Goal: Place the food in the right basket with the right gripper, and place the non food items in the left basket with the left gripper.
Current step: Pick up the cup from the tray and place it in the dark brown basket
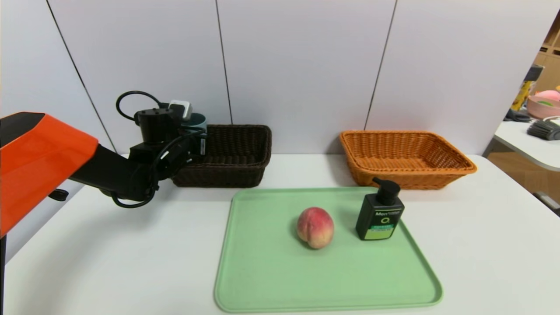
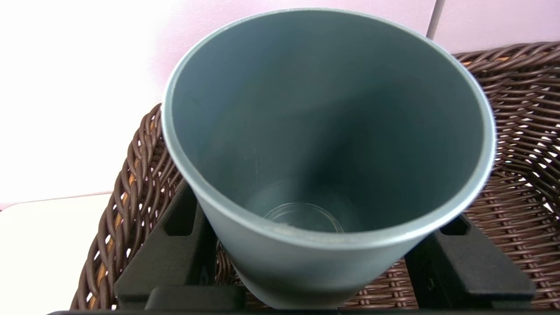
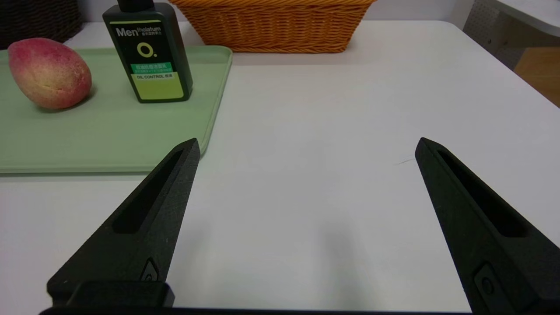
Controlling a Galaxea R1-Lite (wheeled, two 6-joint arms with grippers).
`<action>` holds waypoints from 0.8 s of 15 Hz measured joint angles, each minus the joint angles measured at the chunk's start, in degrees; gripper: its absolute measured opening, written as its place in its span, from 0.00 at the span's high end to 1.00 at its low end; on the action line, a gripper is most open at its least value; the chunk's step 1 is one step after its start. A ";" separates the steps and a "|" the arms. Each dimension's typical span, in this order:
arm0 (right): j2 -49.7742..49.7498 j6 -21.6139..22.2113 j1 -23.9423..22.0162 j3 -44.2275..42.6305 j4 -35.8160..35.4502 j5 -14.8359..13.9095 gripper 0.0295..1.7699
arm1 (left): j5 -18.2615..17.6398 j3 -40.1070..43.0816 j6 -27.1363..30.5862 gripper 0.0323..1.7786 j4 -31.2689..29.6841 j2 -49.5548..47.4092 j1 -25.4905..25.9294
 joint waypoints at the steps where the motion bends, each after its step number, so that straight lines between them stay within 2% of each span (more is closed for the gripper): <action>1: 0.00 0.00 0.00 0.00 0.02 0.00 0.04 | 0.00 -0.07 -0.05 0.36 0.28 0.00 0.00; 9: 0.00 -0.02 0.02 0.00 0.02 0.00 0.04 | 0.04 -1.68 -1.12 0.36 2.54 0.11 0.01; 12: 0.00 -0.02 0.00 0.00 0.04 0.00 0.04 | -0.16 -1.76 -1.16 0.26 2.54 0.09 0.21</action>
